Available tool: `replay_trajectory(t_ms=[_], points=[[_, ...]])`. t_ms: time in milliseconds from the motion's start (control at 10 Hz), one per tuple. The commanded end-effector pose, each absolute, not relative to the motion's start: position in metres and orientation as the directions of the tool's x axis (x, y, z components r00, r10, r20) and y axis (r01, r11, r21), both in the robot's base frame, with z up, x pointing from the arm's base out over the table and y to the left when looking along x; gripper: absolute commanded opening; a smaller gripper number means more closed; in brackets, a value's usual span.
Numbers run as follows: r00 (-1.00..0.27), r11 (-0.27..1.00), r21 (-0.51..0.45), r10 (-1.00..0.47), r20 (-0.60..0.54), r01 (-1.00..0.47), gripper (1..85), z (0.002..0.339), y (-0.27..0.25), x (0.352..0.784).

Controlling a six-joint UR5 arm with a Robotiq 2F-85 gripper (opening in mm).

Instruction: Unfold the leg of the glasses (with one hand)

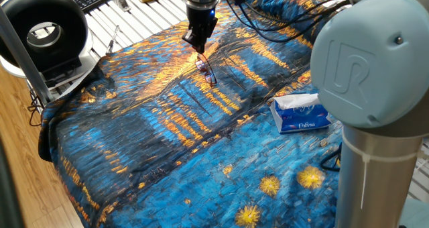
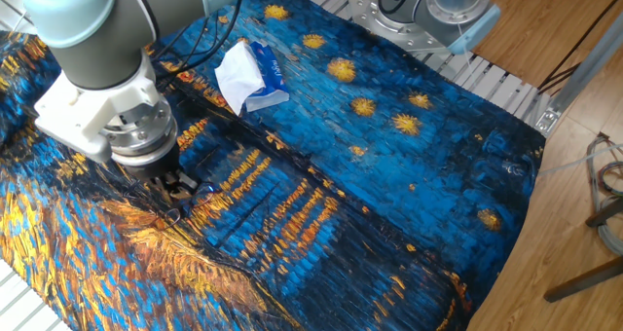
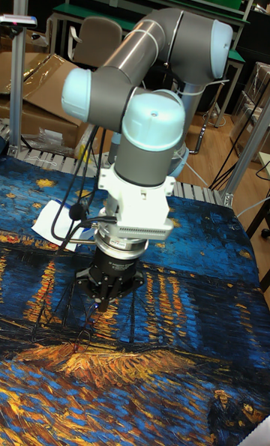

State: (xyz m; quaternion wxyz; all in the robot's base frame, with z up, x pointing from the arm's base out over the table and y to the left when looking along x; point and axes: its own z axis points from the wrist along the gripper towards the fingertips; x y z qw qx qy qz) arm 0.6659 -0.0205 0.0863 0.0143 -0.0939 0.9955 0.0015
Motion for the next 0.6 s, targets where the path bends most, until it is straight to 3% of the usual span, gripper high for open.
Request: replay_trajectory(t_ms=[0, 500], points=[[-0.983, 0.983, 0.003, -0.181, -0.030, -0.181, 1.0, 0.093, -0.008, 0.673], [-0.980, 0.980, 0.031, -0.199, 0.001, -0.199, 1.0, 0.086, -0.006, 0.663]])
